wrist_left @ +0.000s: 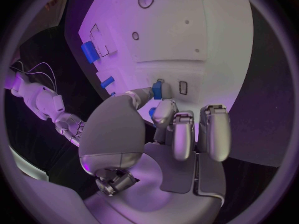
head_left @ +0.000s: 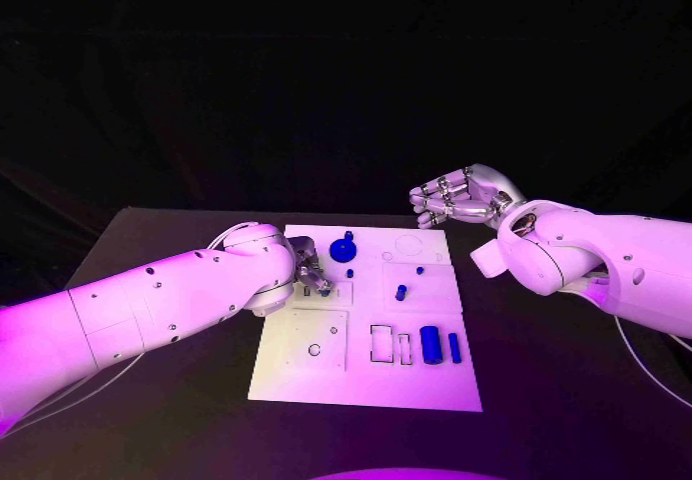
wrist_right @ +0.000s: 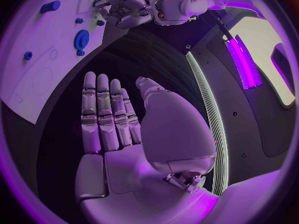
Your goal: Assemble the parts on the task board
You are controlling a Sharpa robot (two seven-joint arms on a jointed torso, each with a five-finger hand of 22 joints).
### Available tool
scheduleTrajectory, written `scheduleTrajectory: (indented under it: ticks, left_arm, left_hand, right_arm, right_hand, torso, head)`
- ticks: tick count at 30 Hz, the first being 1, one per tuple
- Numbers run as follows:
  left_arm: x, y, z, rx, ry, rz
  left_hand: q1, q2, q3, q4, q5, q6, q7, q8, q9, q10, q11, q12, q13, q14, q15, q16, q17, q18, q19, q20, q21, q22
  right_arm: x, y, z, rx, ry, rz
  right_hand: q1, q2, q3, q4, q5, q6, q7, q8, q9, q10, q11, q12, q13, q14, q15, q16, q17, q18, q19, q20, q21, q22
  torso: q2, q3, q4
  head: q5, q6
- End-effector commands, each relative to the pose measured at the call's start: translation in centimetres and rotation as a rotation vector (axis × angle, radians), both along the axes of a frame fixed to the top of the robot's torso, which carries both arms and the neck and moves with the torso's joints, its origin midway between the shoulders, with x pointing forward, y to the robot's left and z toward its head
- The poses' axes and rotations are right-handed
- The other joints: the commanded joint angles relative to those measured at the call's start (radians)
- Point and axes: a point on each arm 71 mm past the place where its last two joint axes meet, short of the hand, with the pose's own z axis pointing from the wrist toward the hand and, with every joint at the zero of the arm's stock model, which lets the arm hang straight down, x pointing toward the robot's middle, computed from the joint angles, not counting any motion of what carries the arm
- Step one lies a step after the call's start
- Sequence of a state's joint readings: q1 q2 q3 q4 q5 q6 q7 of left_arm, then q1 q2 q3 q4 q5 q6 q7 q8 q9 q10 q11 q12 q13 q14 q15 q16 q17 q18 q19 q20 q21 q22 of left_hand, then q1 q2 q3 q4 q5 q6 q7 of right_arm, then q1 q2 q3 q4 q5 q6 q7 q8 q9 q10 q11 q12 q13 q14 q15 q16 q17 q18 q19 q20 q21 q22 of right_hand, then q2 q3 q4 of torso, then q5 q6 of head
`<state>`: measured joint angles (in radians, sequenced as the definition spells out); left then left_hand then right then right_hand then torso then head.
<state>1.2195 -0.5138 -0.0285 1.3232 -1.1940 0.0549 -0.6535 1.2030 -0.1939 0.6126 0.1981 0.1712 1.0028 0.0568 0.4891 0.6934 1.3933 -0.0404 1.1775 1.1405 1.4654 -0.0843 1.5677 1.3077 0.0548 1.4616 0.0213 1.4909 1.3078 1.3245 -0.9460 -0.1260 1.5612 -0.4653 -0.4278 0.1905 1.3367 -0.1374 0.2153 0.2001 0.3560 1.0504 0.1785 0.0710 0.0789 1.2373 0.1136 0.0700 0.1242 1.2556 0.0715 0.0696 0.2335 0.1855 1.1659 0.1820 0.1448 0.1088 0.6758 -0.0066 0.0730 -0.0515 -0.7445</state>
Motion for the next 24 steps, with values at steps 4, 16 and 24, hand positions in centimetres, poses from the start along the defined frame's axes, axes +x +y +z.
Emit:
scheduleTrajectory:
  ticks: [4, 16, 24]
  left_arm:
    - [-0.42, -0.05, -0.62, 0.056, 0.035, -0.043]
    - [-0.28, 0.40, -0.59, 0.076, 0.022, -0.041]
    - [-0.26, 0.46, -0.58, 0.078, 0.021, -0.040]
  left_hand:
    - [-0.010, -0.001, 0.164, -0.170, 0.001, 0.018, -0.025, 0.008, 0.005, 0.009, 0.001, 0.007, 0.004, 0.105, -0.006, 0.003, 0.263, -0.017, 0.015, -0.004, 0.006, 0.090]
    - [-0.011, 0.002, 0.164, -0.170, 0.001, 0.022, -0.027, 0.013, 0.004, 0.013, -0.001, 0.012, 0.008, 0.105, -0.007, 0.003, 0.263, -0.018, 0.016, -0.004, 0.006, 0.093]
    - [-0.013, 0.003, 0.165, -0.170, 0.002, 0.023, -0.027, 0.015, 0.003, 0.015, -0.001, 0.014, 0.010, 0.105, -0.007, 0.003, 0.263, -0.018, 0.017, -0.004, 0.007, 0.093]
  right_arm:
    - [-0.10, 0.17, -0.01, 0.004, 0.001, 0.019]
    - [-0.09, 0.11, -0.01, 0.005, 0.002, 0.019]
    - [-0.09, 0.10, -0.02, 0.004, 0.002, 0.018]
  right_hand:
    - [-0.011, -0.003, -0.005, 0.001, 0.007, -0.003, 0.007, -0.003, -0.001, 0.001, 0.006, -0.002, -0.002, 0.000, 0.005, -0.005, -0.001, -0.007, -0.008, -0.001, 0.004, 0.002]
    - [-0.011, -0.003, -0.005, 0.001, 0.007, -0.003, 0.007, -0.003, -0.001, 0.001, 0.006, -0.002, -0.002, 0.000, 0.005, -0.005, -0.001, -0.007, -0.008, -0.001, 0.004, 0.002]
    - [-0.011, -0.003, -0.005, 0.001, 0.007, -0.003, 0.007, -0.003, -0.001, 0.001, 0.006, -0.002, -0.002, 0.000, 0.005, -0.005, -0.001, -0.007, -0.008, -0.001, 0.004, 0.002]
  torso:
    - [0.000, -0.0003, -0.0003]
    - [0.001, -0.0006, 0.0006]
    - [0.001, -0.0005, -0.0002]
  head:
    - [-0.001, 0.000]
    - [0.002, -0.001]
    - [0.001, -0.002]
